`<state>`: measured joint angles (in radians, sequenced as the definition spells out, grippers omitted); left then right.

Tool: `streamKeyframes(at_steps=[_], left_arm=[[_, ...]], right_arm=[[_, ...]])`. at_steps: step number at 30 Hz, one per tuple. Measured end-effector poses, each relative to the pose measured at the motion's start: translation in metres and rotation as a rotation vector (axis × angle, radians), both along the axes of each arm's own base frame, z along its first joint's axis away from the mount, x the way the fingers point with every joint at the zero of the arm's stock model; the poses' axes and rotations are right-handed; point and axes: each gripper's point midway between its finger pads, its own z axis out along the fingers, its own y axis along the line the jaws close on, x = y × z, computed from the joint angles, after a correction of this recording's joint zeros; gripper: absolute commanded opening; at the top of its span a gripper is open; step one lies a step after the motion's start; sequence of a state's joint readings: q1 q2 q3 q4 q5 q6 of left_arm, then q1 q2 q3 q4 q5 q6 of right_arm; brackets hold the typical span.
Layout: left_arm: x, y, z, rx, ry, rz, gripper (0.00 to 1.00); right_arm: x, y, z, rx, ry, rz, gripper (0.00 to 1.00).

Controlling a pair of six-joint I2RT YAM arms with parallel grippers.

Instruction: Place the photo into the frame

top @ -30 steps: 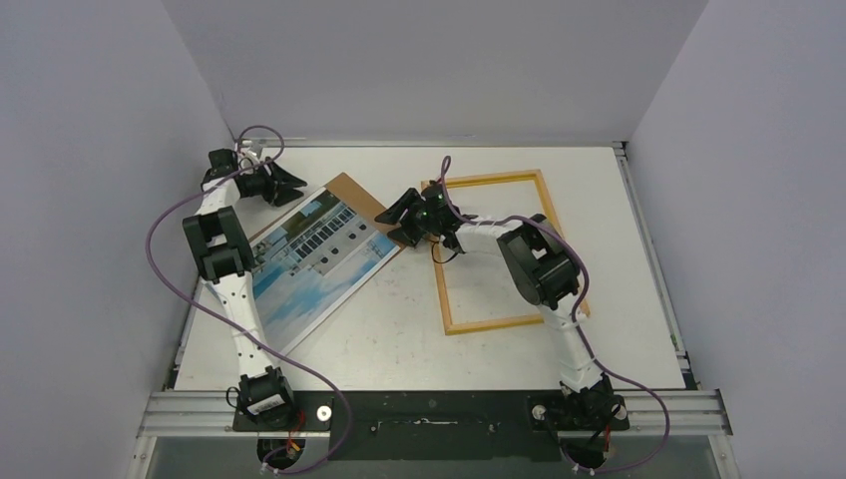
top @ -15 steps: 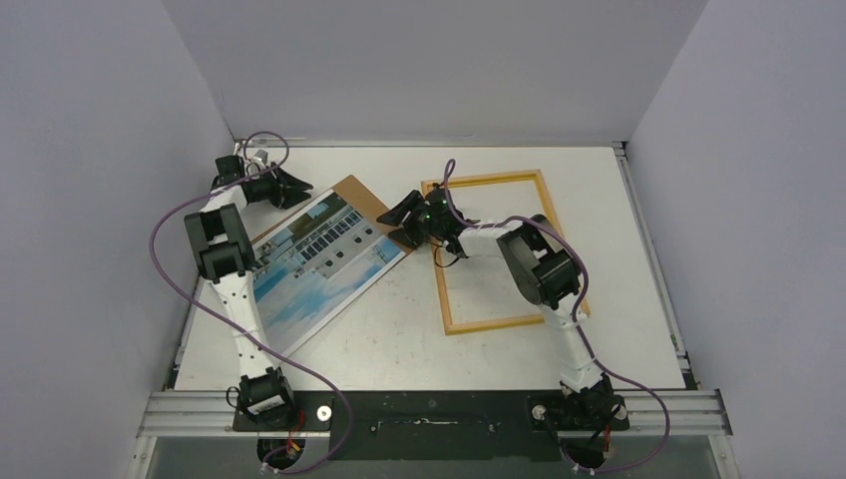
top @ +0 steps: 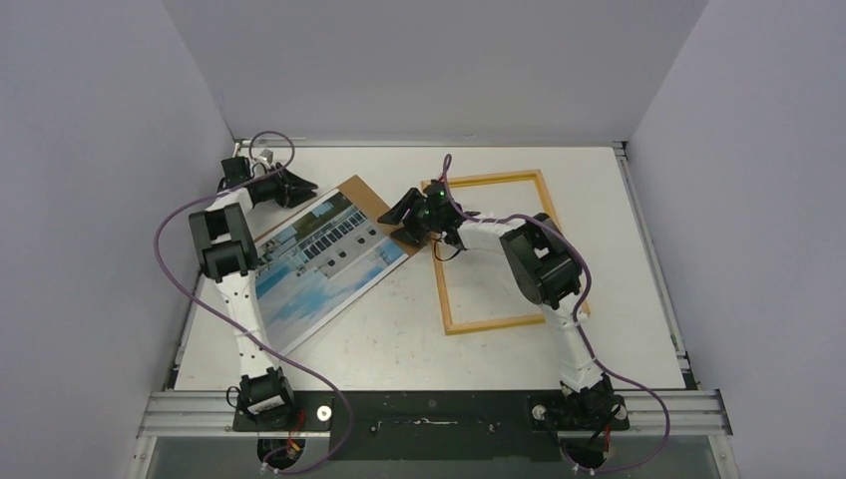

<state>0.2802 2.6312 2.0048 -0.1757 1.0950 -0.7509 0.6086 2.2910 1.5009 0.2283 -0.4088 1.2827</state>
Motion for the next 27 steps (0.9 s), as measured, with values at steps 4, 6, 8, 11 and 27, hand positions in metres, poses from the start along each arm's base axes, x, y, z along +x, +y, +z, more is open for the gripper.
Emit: streamKeyframes(at_steps=[4, 6, 8, 11, 27], left_arm=[[0.000, -0.005, -0.001, 0.008, -0.013, -0.012, 0.24], [-0.001, -0.007, -0.001, 0.009, -0.015, -0.016, 0.20], [-0.001, -0.010, -0.001, 0.010, -0.017, -0.020, 0.18], [-0.001, -0.012, 0.002, 0.005, -0.029, -0.019, 0.18], [0.006, -0.035, 0.027, -0.019, -0.141, -0.067, 0.32]], right_arm=[[-0.002, -0.001, -0.001, -0.033, 0.019, 0.014, 0.56], [-0.003, -0.002, -0.002, -0.046, 0.026, 0.021, 0.56], [-0.004, -0.002, -0.002, -0.060, 0.033, 0.027, 0.56], [-0.005, -0.003, -0.003, -0.074, 0.041, 0.033, 0.56], [-0.007, -0.003, -0.004, -0.098, 0.055, 0.055, 0.56]])
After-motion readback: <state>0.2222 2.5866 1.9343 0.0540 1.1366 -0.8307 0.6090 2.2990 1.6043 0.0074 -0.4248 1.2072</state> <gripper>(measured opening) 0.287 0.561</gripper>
